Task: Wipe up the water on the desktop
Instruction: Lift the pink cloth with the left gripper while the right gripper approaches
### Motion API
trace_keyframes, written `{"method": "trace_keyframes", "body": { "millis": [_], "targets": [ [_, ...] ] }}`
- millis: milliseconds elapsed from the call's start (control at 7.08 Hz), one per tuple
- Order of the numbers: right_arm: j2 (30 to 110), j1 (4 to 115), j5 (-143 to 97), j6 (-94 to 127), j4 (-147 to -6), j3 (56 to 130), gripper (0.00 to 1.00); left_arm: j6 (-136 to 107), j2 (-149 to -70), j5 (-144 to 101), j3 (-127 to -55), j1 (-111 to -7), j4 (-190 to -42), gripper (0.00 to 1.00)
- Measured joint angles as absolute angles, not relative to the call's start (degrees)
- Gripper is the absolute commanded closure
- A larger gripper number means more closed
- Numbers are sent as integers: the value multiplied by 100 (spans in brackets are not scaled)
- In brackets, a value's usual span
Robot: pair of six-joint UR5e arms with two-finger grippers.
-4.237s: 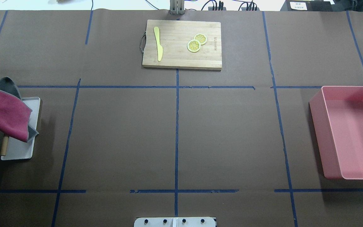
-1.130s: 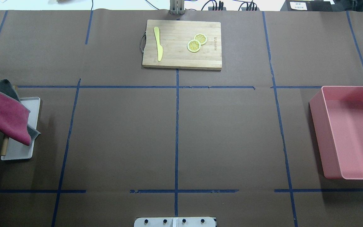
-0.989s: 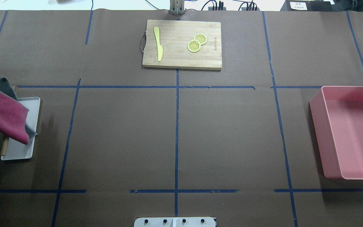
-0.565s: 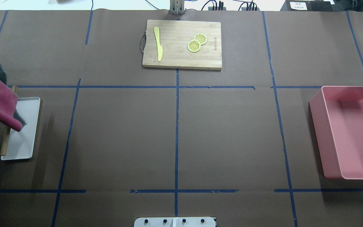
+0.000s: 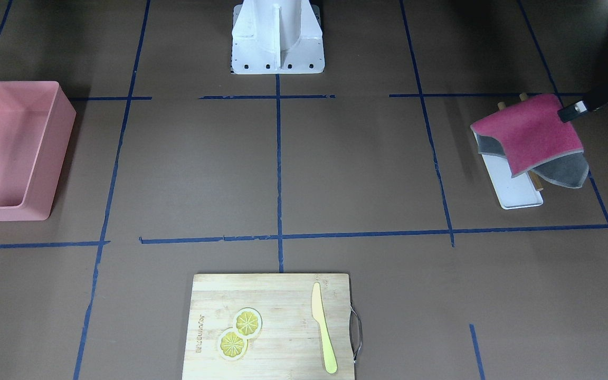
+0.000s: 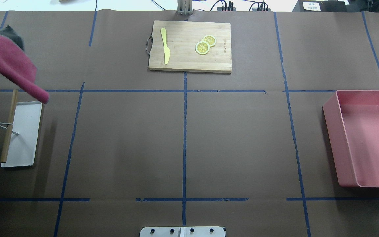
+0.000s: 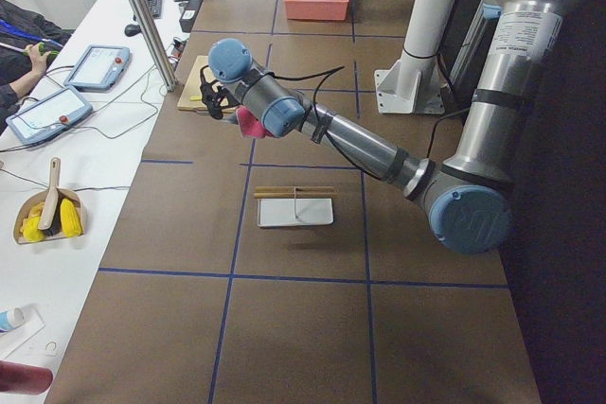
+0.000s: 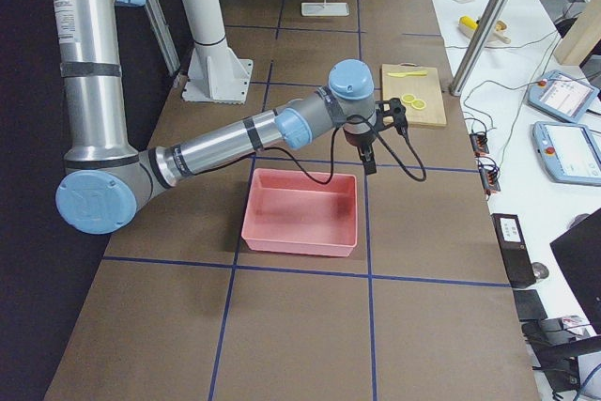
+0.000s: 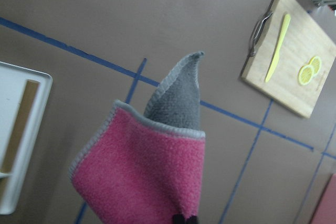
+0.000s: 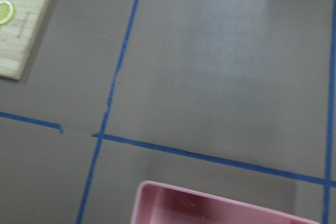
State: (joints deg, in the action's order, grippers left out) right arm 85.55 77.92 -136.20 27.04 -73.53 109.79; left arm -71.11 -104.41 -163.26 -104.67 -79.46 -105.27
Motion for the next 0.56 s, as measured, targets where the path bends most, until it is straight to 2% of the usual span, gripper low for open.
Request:
{"method": "trace_keyframes", "body": {
  "millis": [282,565],
  "targets": [
    [8260,6800,-12752,4177,-6025,11066,0,-7952,-10834,-15959,-10498,-7568,-10536,100],
    [8032,5509,-11212,4649,-5570,11468,0,-8642,-11088,-15183,-10641,-6866,-10571,100]
  ]
}}
